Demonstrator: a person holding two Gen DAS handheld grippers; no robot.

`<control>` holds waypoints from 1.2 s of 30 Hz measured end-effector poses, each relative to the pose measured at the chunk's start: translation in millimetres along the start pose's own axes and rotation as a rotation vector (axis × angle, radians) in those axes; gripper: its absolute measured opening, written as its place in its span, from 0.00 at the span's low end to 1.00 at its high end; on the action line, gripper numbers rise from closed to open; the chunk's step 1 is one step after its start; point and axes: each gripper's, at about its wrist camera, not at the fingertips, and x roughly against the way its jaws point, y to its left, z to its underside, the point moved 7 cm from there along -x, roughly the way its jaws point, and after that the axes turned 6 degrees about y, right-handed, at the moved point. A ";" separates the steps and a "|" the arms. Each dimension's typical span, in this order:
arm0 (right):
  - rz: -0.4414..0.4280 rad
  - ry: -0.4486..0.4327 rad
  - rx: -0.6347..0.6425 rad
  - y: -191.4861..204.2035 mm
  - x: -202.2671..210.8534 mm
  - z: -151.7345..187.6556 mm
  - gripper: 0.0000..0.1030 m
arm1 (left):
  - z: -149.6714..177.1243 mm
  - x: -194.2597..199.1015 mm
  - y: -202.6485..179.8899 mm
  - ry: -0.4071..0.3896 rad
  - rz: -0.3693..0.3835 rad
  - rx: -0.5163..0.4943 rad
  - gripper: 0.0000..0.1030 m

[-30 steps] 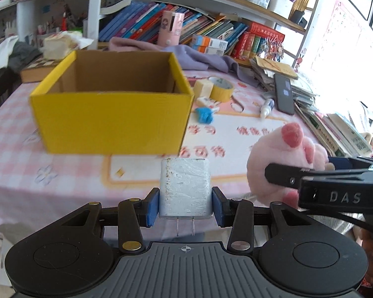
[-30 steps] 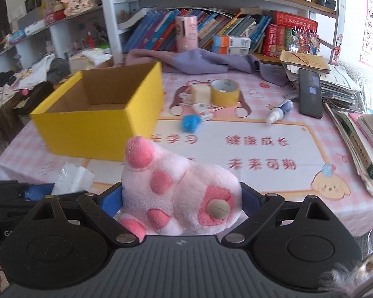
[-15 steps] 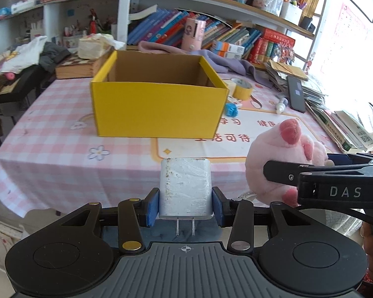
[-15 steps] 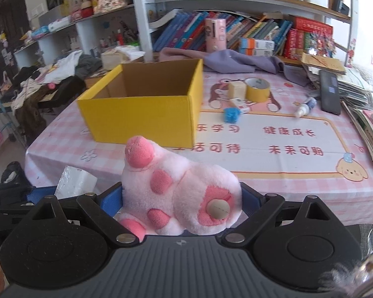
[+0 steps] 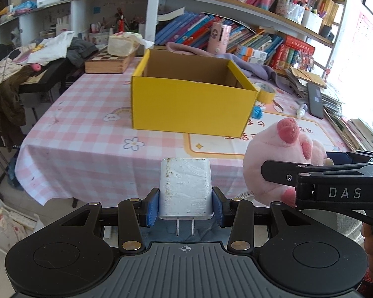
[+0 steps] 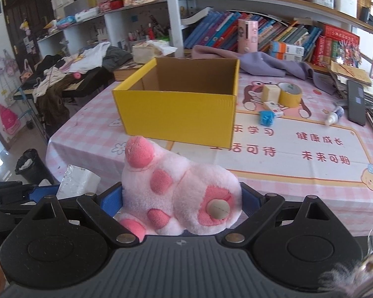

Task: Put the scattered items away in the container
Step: 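Lift the charger with the left tool while the right tool lifts the plush pig toward the yellow box, then release the charger into the yellow box while the right gripper releases the plush pig inside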

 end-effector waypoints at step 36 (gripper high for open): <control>-0.093 -0.312 0.240 -42.4 -61.5 -202.4 0.90 | -178.3 -66.1 -2.7 -0.204 -0.110 -0.036 0.41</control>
